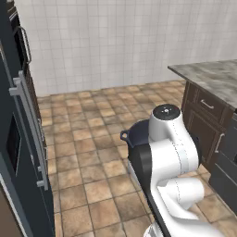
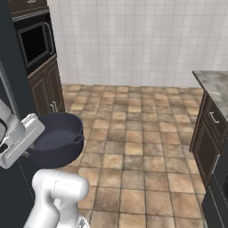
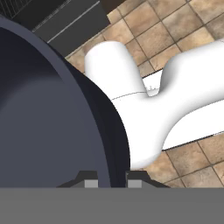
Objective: Pick the kettle from the cabinet and place it on a stove burner. Then pick the pot from the counter and place it on another stove burner. Finally, turn both burners on.
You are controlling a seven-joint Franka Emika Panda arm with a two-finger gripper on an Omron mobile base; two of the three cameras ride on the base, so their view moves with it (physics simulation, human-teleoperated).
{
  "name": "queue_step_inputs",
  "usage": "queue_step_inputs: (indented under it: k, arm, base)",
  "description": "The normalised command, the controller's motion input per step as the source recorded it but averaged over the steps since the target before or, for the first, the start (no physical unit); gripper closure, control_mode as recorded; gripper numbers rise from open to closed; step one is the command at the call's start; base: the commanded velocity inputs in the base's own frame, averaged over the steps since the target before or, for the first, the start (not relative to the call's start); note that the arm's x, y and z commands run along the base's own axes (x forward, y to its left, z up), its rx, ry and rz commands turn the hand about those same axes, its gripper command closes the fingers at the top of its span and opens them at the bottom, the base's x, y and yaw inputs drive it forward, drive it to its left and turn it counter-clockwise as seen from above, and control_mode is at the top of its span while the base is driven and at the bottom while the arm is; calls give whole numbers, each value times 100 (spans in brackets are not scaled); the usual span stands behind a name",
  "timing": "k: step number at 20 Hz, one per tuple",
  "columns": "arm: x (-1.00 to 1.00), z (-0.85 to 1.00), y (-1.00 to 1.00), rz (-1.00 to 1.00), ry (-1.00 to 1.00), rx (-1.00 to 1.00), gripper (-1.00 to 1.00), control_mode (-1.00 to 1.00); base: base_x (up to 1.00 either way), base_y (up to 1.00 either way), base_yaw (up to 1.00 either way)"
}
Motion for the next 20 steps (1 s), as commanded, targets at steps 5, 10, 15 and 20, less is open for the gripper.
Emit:
queue_step_inputs:
  k: [5, 10, 15, 20]
  arm:
    - [0, 0, 0, 0, 0, 0, 100, 100]
    - [0, 0, 0, 0, 0, 0, 100, 100]
    - [0, 0, 0, 0, 0, 0, 100, 100]
    - [0, 0, 0, 0, 0, 0, 100, 100]
  base:
    - [-15, 13, -47]
    - [-10, 14, -47]
    - [-6, 16, -47]
    - [-4, 22, -46]
